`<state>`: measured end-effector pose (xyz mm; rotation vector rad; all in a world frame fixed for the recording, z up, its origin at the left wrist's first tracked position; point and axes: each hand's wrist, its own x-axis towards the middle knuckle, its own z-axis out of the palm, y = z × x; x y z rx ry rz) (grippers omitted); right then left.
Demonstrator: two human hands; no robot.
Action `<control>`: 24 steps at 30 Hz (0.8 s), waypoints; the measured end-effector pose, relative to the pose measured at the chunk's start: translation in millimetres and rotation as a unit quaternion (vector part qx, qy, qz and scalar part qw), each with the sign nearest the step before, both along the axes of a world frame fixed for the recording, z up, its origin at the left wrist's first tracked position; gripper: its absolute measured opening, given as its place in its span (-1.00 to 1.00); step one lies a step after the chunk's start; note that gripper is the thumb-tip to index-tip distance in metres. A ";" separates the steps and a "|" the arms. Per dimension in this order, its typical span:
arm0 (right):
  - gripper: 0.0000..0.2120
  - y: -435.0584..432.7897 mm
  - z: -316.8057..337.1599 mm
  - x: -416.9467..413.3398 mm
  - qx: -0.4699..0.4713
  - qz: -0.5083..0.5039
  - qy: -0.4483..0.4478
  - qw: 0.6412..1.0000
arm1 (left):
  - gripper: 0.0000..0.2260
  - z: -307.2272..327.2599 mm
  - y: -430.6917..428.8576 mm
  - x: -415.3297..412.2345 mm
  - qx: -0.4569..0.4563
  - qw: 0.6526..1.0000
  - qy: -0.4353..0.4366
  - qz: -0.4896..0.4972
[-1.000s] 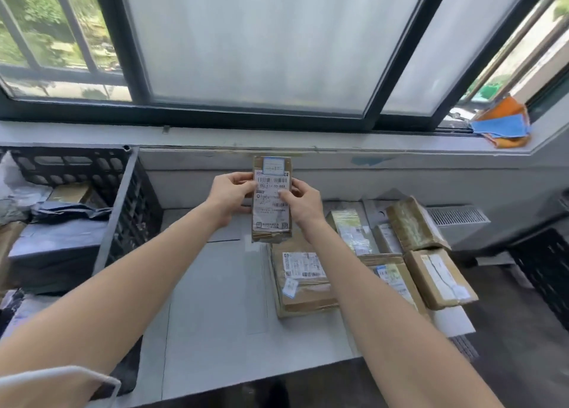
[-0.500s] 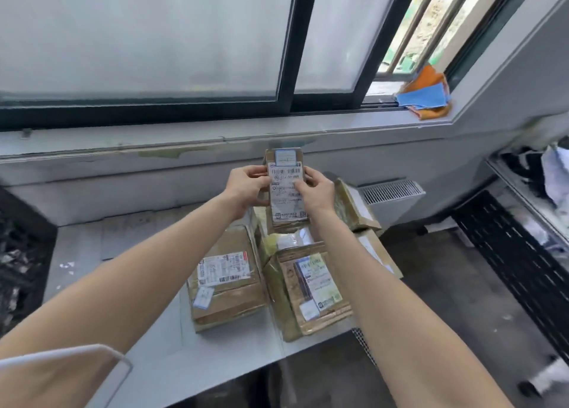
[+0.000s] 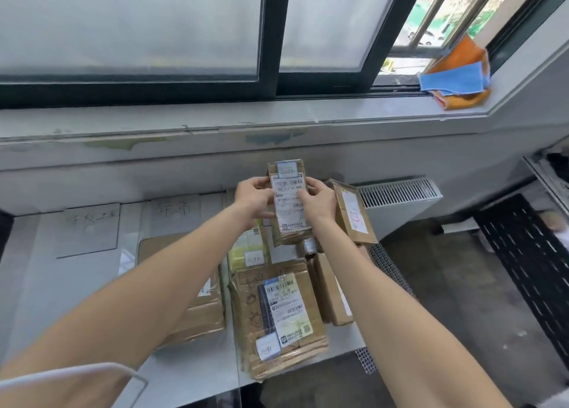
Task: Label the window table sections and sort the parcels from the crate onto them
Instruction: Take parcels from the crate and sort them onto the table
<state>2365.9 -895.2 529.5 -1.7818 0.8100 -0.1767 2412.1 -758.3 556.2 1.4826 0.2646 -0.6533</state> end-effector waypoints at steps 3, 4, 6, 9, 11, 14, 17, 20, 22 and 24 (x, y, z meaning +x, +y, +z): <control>-0.68 -4.0 -16.4 -3.6 -0.009 0.005 0.023 1.000 | -0.75 -15.5 -5.1 -3.1 0.020 1.000 0.019 0.001; -0.68 -4.3 -21.5 -5.3 -0.008 0.010 0.030 0.999 | -0.76 -19.8 -5.3 -4.0 0.032 0.999 0.022 -0.006; -0.70 -3.5 -31.1 -8.2 0.001 0.020 0.042 0.999 | -0.78 -27.1 -3.8 -4.2 0.060 0.998 0.030 -0.019; -0.72 -1.9 -44.7 -10.1 0.005 0.027 0.062 0.998 | -0.78 -34.8 -1.3 -4.0 0.084 0.995 0.045 -0.025; -0.74 -1.9 -51.7 -10.6 -0.001 0.033 0.077 0.996 | -0.81 -38.8 -1.5 -4.7 0.097 0.993 0.056 -0.040; -0.74 -3.2 -58.7 -10.7 -0.004 0.050 0.103 0.993 | -0.87 -45.7 -3.9 -6.6 0.114 0.989 0.070 -0.062; -0.72 -4.3 -63.4 -9.6 -0.018 0.065 0.129 0.989 | -0.89 -49.9 -7.3 -6.6 0.136 0.985 0.075 -0.077; -0.67 -3.1 -66.3 -9.7 -0.024 0.084 0.150 0.985 | -0.86 -53.2 -10.7 -6.7 0.164 0.979 0.077 -0.098; -0.64 -2.3 -66.6 -8.8 -0.022 0.094 0.154 0.983 | -0.80 -54.2 -11.4 -6.0 0.175 0.976 0.081 -0.102; -0.62 -2.4 -64.6 -7.4 -0.024 0.113 0.156 0.981 | -0.73 -54.6 -11.1 -5.3 0.181 0.975 0.082 -0.097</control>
